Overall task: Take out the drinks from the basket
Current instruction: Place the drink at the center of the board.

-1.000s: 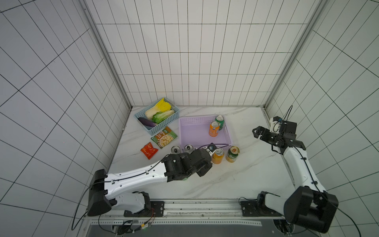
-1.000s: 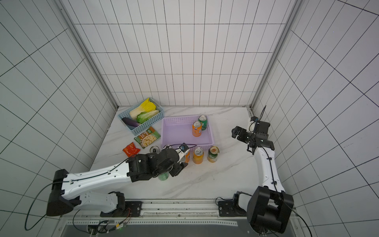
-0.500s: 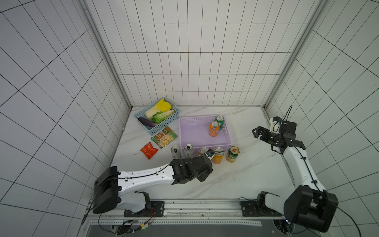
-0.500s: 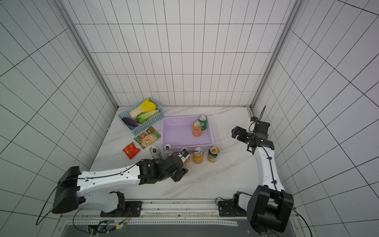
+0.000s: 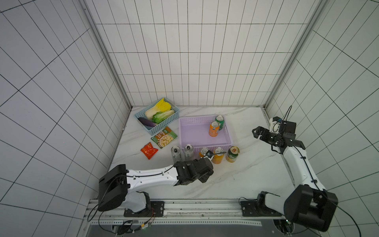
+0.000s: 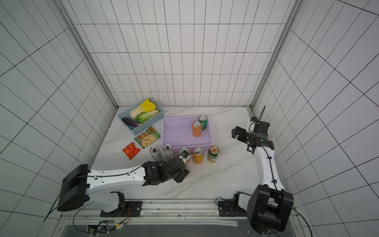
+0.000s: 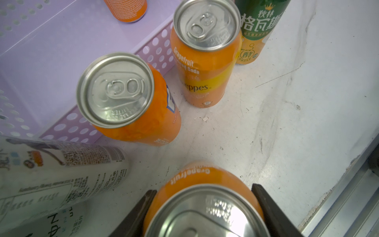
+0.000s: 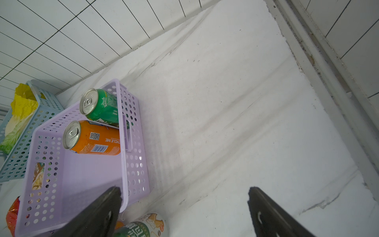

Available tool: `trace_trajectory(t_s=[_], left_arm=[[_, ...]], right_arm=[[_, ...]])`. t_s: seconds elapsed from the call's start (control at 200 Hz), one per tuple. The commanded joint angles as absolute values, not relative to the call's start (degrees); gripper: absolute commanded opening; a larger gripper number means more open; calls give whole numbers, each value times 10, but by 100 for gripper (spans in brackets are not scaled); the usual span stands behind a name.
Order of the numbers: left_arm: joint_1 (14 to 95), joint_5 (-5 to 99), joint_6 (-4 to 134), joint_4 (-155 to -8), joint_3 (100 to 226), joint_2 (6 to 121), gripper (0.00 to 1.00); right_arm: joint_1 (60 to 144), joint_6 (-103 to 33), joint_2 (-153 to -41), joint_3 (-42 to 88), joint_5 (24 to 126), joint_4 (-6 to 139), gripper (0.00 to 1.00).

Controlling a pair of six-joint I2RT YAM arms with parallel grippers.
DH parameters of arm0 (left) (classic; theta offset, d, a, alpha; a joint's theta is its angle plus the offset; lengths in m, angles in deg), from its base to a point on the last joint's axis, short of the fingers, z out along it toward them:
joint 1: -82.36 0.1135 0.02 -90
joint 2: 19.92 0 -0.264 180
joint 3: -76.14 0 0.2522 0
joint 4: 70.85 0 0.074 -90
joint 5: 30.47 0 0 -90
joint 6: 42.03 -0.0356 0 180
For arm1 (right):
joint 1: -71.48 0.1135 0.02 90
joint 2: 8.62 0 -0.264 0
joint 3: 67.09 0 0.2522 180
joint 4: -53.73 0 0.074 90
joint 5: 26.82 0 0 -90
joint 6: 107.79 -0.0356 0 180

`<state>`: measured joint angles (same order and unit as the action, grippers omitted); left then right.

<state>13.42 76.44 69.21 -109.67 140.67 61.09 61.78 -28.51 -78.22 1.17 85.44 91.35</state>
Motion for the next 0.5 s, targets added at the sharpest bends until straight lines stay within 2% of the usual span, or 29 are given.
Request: trace_trajectory(t_s=[0.0,0.495], left_arm=[[132,776,710,-1030,1411,618,65],[132,773,720,-1016,1399,649,70]], right_arm=[[613,-282,-787,-3,852,916,100],[613,-281,-786,-3,850,917,99]])
